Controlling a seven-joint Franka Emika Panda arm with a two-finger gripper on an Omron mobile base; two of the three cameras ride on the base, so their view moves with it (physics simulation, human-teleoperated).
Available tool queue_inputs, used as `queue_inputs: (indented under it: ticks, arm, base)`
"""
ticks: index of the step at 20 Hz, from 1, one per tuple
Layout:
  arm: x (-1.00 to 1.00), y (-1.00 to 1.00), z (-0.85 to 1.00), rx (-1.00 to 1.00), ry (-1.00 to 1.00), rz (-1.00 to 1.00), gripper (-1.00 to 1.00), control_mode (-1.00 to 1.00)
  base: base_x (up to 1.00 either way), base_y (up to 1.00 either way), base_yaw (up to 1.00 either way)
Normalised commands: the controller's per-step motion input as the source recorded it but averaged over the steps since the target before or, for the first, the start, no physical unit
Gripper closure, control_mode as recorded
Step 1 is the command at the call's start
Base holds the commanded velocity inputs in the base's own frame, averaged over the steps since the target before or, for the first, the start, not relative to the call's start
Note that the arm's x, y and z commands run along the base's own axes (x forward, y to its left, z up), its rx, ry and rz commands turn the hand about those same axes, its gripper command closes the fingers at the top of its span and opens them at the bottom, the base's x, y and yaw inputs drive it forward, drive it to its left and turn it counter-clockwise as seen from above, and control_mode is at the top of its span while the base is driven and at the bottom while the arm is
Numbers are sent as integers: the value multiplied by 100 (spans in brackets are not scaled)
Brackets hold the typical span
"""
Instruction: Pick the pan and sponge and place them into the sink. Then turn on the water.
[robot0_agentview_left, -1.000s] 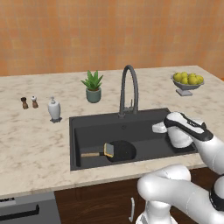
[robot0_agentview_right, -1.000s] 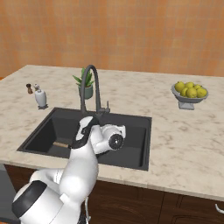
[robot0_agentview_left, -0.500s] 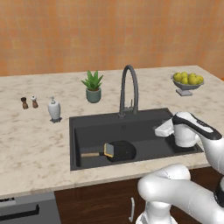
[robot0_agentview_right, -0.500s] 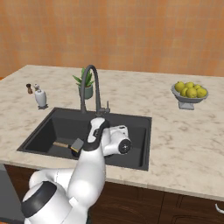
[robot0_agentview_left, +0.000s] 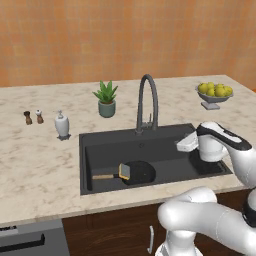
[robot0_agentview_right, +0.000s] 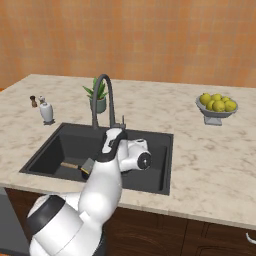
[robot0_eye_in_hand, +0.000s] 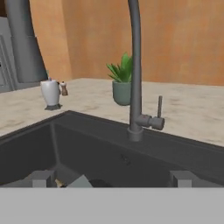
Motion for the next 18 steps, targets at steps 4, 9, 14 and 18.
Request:
queue_inputs:
  ticks: [4,9,14,18]
  arm:
    - [31,0,14,0,6,0,-100,-100]
    - [38,-1,6,0,8,1,-100,-100]
    - [14,1,1,0,3,0,-100,-100]
    - [5,3,3,0,1,0,-100,-100]
  base:
    - [0,0,0]
    - [0,0,0]
    - [0,0,0]
    - [0,0,0]
